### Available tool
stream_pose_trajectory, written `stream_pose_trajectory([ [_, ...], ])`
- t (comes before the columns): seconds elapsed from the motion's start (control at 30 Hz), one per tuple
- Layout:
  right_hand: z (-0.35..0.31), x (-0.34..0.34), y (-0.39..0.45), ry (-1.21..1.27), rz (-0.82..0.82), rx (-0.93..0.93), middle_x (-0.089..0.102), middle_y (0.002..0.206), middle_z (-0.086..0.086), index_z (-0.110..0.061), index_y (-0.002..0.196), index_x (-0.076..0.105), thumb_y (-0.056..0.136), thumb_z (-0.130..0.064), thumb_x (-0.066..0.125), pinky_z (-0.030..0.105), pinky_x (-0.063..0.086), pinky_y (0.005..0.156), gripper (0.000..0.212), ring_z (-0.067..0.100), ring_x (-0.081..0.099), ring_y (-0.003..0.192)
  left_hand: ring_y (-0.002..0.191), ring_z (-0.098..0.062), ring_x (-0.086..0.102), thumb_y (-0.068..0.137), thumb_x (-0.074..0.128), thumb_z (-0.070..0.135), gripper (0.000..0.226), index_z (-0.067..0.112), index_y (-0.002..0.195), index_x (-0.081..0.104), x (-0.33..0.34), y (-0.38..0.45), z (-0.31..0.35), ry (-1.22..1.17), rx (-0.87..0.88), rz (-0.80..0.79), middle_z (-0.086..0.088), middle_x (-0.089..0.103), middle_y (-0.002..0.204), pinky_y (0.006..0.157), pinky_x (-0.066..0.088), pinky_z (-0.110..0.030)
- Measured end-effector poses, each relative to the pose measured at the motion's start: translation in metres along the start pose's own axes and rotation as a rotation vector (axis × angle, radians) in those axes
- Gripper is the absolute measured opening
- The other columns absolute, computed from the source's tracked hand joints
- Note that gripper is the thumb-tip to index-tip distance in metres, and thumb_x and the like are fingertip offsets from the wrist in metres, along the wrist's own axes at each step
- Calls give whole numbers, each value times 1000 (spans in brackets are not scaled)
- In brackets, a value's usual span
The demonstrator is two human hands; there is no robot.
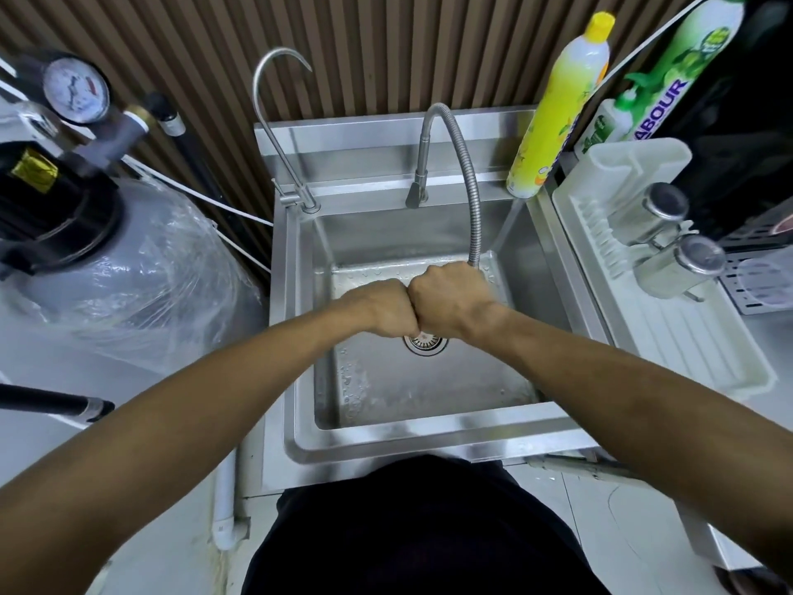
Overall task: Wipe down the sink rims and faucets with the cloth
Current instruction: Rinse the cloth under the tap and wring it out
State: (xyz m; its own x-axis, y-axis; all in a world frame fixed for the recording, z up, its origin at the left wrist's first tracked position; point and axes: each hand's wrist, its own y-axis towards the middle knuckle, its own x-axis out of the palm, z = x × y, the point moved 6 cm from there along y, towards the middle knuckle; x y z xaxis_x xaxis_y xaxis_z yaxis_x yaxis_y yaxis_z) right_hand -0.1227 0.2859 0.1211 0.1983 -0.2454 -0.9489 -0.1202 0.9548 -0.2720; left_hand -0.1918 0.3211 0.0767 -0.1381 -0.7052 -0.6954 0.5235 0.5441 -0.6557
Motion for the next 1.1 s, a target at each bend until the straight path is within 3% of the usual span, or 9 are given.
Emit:
stream_pose_trajectory([
  [0.1, 3, 23, 5, 313, -141, 167, 69, 96, 2, -18, 82, 52, 88, -22, 52, 33, 42, 70, 7, 25, 61, 81, 78, -26, 62, 79, 57, 16, 16, 19, 91, 67, -9, -1, 3, 313, 36, 261, -4, 69, 88, 65, 45, -31],
  [0.23, 2, 46, 6, 759, -273, 286, 59, 72, 1, -14, 68, 56, 81, -14, 55, 25, 39, 52, 14, 18, 55, 62, 89, -33, 70, 87, 56, 16, 16, 19, 97, 69, -9, 0, 9, 623, 173, 425, -6, 73, 97, 66, 41, -34],
  [0.3, 1, 52, 1, 905, -331, 326, 57, 63, 1, -11, 66, 59, 76, -11, 64, 20, 33, 41, 11, 14, 49, 48, 88, -33, 71, 91, 58, 21, 13, 19, 98, 68, -4, 1, 8, 656, 203, 441, -6, 74, 98, 65, 41, -34],
  [0.37, -1, 58, -4, 1040, -422, 351, 47, 50, 2, -11, 64, 57, 69, -10, 70, 18, 27, 40, 14, 15, 37, 36, 87, -33, 71, 94, 56, 25, 15, 19, 101, 67, 2, -1, 5, 637, 209, 445, -6, 75, 97, 65, 42, -34],
  [0.5, -8, 72, -12, 1278, -597, 352, 29, 49, 1, -19, 55, 40, 72, -4, 65, 26, 17, 49, 34, 17, 19, 43, 82, -32, 69, 95, 52, 21, 15, 16, 103, 64, 11, -3, 3, 606, 254, 471, -4, 73, 93, 65, 45, -34],
  [0.7, -11, 83, -17, 1440, -683, 354, 24, 51, 0, -23, 48, 32, 78, 1, 63, 25, 14, 49, 48, 16, 14, 46, 77, -32, 67, 94, 49, 17, 12, 14, 99, 60, 11, -5, 7, 651, 284, 500, -3, 72, 89, 63, 44, -33],
  [0.83, -13, 82, -17, 1517, -704, 381, 24, 47, -1, -26, 42, 29, 79, 0, 61, 23, 12, 47, 55, 14, 13, 43, 74, -35, 67, 93, 52, 19, 12, 13, 96, 62, 5, -5, 7, 644, 334, 540, -5, 71, 86, 59, 35, -33],
  [1.0, -26, 94, -29, 1641, -817, 368, 25, 39, -4, -25, 41, 27, 83, -3, 53, 19, 10, 43, 54, 10, 15, 33, 37, -26, 56, 69, 64, 17, 7, 15, 64, 59, 12, -7, 5, 651, 507, 656, -1, 59, 49, 44, 30, -22],
  [1.1, -33, 105, -31, 1557, -878, 379, 27, 39, -5, -24, 44, 27, 84, -5, 54, 17, 9, 42, 51, 10, 16, 31, 46, -28, 64, 76, 65, 20, 3, 18, 75, 67, 33, -1, -2, 599, 477, 634, -1, 66, 58, 48, 35, -25],
])
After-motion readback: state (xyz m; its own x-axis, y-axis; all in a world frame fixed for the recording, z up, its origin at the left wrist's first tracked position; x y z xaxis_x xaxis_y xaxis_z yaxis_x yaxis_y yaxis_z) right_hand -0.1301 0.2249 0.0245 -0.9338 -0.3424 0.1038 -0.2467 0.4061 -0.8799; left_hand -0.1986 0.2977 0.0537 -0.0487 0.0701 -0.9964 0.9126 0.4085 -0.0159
